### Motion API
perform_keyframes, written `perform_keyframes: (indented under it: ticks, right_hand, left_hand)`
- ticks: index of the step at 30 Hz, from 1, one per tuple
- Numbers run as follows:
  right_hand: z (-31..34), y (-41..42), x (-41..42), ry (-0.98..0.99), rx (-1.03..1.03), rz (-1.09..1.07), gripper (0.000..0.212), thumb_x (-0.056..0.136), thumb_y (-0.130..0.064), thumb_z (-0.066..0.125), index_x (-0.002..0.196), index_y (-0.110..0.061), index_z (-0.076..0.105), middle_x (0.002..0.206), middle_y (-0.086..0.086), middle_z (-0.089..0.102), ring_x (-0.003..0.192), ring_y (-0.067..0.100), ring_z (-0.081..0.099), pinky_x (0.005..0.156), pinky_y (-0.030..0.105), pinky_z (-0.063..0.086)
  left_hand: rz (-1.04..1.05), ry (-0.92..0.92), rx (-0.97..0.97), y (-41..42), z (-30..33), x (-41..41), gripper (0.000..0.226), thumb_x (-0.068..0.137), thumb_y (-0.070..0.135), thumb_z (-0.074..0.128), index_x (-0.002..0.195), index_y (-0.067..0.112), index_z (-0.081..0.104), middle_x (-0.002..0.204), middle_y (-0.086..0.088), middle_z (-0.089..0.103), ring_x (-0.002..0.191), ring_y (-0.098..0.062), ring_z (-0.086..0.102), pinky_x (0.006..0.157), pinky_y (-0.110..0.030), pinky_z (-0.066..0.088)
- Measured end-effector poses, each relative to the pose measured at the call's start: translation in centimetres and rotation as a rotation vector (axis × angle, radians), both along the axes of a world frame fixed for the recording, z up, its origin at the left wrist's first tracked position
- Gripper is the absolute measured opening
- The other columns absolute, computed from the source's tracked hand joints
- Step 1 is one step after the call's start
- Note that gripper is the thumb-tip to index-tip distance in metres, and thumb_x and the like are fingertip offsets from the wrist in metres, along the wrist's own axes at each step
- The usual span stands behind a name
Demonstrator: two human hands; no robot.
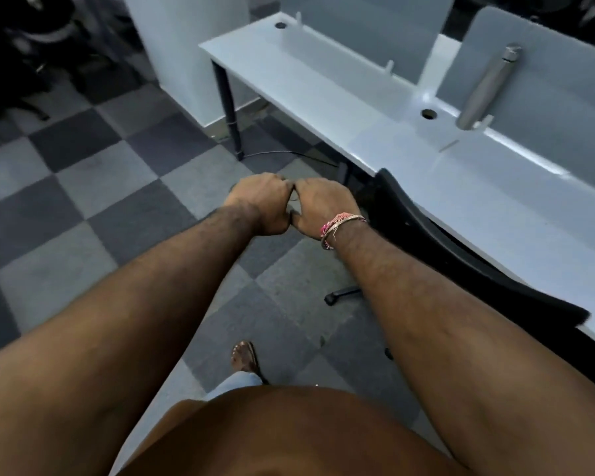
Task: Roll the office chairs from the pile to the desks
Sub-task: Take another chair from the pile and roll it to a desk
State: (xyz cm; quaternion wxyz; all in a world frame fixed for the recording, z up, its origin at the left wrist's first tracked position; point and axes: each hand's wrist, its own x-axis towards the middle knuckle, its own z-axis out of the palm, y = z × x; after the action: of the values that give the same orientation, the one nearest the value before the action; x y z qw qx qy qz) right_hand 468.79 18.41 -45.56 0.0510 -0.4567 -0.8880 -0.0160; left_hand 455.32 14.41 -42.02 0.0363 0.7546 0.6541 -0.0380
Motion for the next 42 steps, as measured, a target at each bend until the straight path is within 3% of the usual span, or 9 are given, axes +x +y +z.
perform_keyframes:
  ticks: [4,16,19,24,29,36,42]
  right_hand:
    - [-0.1,-0.2,-8.6,-0.068,-0.008,0.133,0.041,0.082,-0.047,0.061,0.110,-0.018,0.061,0.108,0.003,0.067,0.099,0.024,0.064,0.077,0.034,0.048]
    - [0.8,-0.4,-35.8,-0.164,-0.019,0.342,0.035,0.084,-0.038,0.060,0.114,-0.019,0.062,0.112,0.003,0.066,0.103,0.024,0.063,0.079,0.035,0.050]
    - [1.0,-0.6,-42.1,-0.159,0.004,0.389,0.035,0.084,-0.039,0.060,0.113,-0.020,0.062,0.110,0.003,0.067,0.101,0.025,0.064,0.079,0.035,0.051]
    - [1.3,-1.5,-51.5,-0.148,0.034,0.523,0.030,0.086,-0.034,0.058,0.113,-0.021,0.063,0.109,0.002,0.068,0.100,0.024,0.065,0.072,0.032,0.045]
    - [0.8,-1.2,-59.9,-0.180,0.049,0.632,0.031,0.089,-0.040,0.057,0.114,-0.022,0.062,0.111,0.001,0.067,0.102,0.024,0.064,0.073,0.033,0.045]
    - [-1.4,2.3,-70.8,-0.163,0.036,0.729,0.029,0.091,-0.038,0.056,0.113,-0.020,0.062,0.110,0.003,0.067,0.100,0.025,0.064,0.077,0.036,0.050]
    - [-2.5,9.8,-82.1,-0.160,0.031,0.789,0.027,0.091,-0.036,0.056,0.112,-0.019,0.063,0.108,0.003,0.068,0.099,0.025,0.064,0.075,0.036,0.049]
  left_hand:
    - [0.133,0.009,-0.017,-2.0,-0.2,-7.5,0.039,0.088,0.043,0.066,0.118,0.018,0.064,0.115,-0.005,0.068,0.107,-0.030,0.066,0.079,-0.040,0.056]
    - [0.361,0.011,-0.035,-4.6,-0.2,-32.6,0.031,0.088,0.036,0.064,0.116,0.022,0.067,0.114,0.000,0.068,0.105,-0.026,0.067,0.080,-0.039,0.053]
    - [0.400,0.029,-0.034,-5.4,0.4,-38.4,0.030,0.090,0.035,0.063,0.118,0.022,0.067,0.113,0.000,0.068,0.105,-0.026,0.066,0.074,-0.036,0.048]
    - [0.550,0.020,-0.045,-7.1,0.4,-47.0,0.030,0.088,0.037,0.061,0.115,0.025,0.068,0.103,0.001,0.068,0.091,-0.026,0.066,0.078,-0.042,0.060]
    - [0.647,0.026,-0.055,-7.6,-0.5,-54.5,0.026,0.091,0.035,0.061,0.112,0.023,0.069,0.105,-0.001,0.070,0.096,-0.027,0.069,0.074,-0.036,0.052]
    - [0.744,0.045,-0.083,-4.6,-2.5,-64.6,0.026,0.092,0.035,0.061,0.112,0.022,0.071,0.105,-0.002,0.071,0.095,-0.027,0.070,0.074,-0.037,0.055]
    - [0.817,0.057,-0.115,2.6,-3.0,-75.1,0.026,0.092,0.036,0.063,0.113,0.022,0.071,0.106,-0.002,0.072,0.096,-0.028,0.071,0.078,-0.039,0.056]
